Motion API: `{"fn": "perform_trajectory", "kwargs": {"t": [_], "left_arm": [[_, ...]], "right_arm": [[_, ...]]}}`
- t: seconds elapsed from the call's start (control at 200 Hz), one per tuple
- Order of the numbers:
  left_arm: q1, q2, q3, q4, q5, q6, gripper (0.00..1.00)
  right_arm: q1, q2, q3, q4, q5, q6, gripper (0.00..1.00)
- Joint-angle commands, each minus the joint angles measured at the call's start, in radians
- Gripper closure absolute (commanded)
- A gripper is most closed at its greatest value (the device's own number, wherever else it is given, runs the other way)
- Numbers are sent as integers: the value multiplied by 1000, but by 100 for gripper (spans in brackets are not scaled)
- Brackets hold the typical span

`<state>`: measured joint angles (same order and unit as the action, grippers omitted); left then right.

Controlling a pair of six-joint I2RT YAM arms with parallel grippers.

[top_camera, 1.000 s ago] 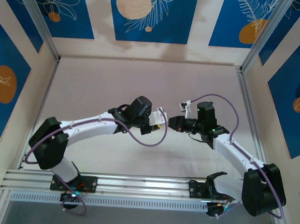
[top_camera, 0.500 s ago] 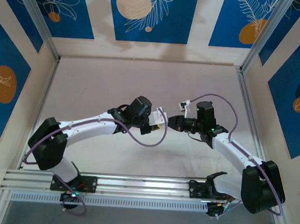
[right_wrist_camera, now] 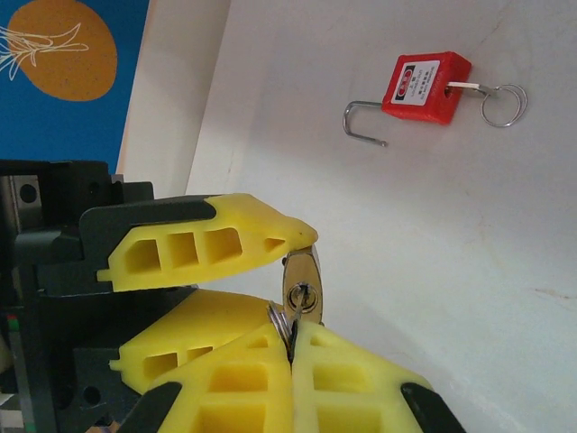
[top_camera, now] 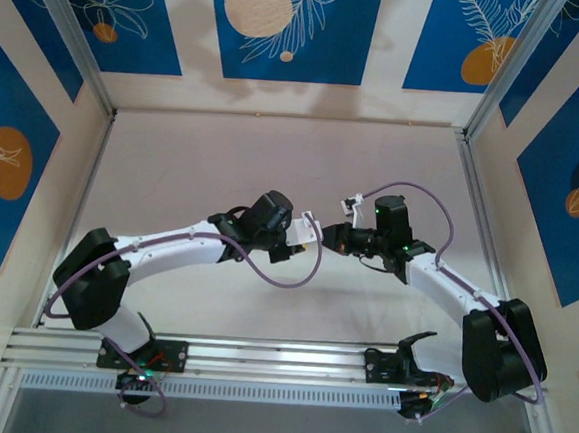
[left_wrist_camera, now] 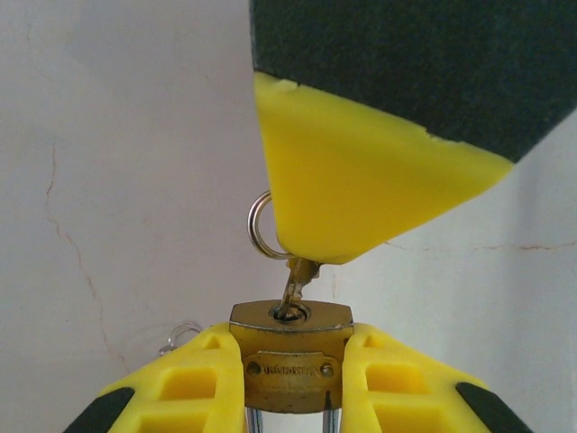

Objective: Unlock with the key

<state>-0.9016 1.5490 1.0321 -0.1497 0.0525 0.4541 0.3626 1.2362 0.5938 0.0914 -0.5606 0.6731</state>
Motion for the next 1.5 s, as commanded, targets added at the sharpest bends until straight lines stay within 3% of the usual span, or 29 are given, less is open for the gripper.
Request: {"fn": "perform_trajectory", "kwargs": {"t": [0.0, 0.985, 1.345, 1.495], "left_arm": [[-30, -32, 11, 119, 37, 15, 88], [-44, -55, 29, 217, 110, -60, 89], [-50, -65, -1, 252, 118, -53, 90], [-53, -77, -81, 349, 99, -35, 91]], "right_arm": [[22, 25, 16, -25, 7, 3, 100], [70, 135, 41, -7, 24, -64, 100], [64, 124, 68, -73, 27, -92, 100], [62, 89, 100, -156, 73, -121, 100]]}}
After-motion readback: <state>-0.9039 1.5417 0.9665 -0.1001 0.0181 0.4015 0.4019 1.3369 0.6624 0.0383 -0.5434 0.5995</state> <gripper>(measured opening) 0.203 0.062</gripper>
